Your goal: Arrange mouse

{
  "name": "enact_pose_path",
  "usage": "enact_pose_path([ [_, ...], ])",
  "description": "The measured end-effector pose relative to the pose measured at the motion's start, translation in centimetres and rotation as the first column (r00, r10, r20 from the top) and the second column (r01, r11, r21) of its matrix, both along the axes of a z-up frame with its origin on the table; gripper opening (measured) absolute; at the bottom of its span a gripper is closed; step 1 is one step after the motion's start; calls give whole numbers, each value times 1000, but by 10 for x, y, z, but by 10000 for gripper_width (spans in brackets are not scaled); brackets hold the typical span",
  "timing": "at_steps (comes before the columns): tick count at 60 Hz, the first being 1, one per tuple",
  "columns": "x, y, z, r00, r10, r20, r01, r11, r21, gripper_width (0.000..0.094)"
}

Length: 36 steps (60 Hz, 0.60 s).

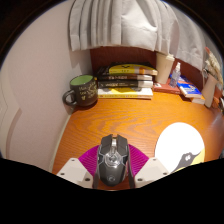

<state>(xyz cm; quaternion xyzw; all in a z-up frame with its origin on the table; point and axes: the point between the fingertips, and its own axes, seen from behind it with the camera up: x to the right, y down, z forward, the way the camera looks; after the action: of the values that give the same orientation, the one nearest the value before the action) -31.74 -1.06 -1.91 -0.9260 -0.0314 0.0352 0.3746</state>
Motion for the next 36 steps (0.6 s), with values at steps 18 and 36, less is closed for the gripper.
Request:
enact_pose_path([
  [18, -21, 22, 38, 992, 125, -8, -125, 992, -18, 400],
  [36, 77, 35, 252, 994, 107, 33, -112, 955, 275, 401],
])
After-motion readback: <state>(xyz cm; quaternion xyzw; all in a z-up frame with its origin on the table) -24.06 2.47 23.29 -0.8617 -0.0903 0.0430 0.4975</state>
